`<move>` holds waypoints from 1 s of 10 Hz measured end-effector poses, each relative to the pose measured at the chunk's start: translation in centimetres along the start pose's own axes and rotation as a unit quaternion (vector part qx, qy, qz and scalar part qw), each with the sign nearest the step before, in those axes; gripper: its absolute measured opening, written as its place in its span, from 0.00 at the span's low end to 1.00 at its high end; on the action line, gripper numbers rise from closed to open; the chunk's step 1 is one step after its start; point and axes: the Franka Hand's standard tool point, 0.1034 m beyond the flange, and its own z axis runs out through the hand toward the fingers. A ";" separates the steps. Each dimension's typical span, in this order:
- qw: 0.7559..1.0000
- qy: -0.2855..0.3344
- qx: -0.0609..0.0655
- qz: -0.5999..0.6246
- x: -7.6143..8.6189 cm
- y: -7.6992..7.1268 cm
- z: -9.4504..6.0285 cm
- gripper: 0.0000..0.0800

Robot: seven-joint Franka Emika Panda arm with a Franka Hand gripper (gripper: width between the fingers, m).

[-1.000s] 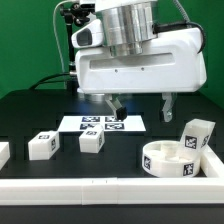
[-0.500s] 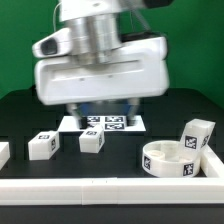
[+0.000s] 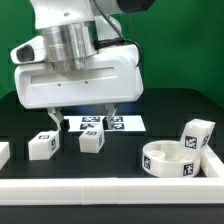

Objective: Assemble stool

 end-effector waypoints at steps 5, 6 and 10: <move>0.985 -0.172 0.016 0.009 -3.0 2.0 1.5 0.81; 0.978 -0.209 0.018 0.015 -4.0 2.5 2.1 0.81; 0.964 -0.262 0.022 0.020 -3.9 3.1 2.8 0.81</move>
Offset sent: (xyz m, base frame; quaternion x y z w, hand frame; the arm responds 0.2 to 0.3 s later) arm -0.0373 -0.0229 -0.0190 0.0023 -0.1863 -0.0015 0.9825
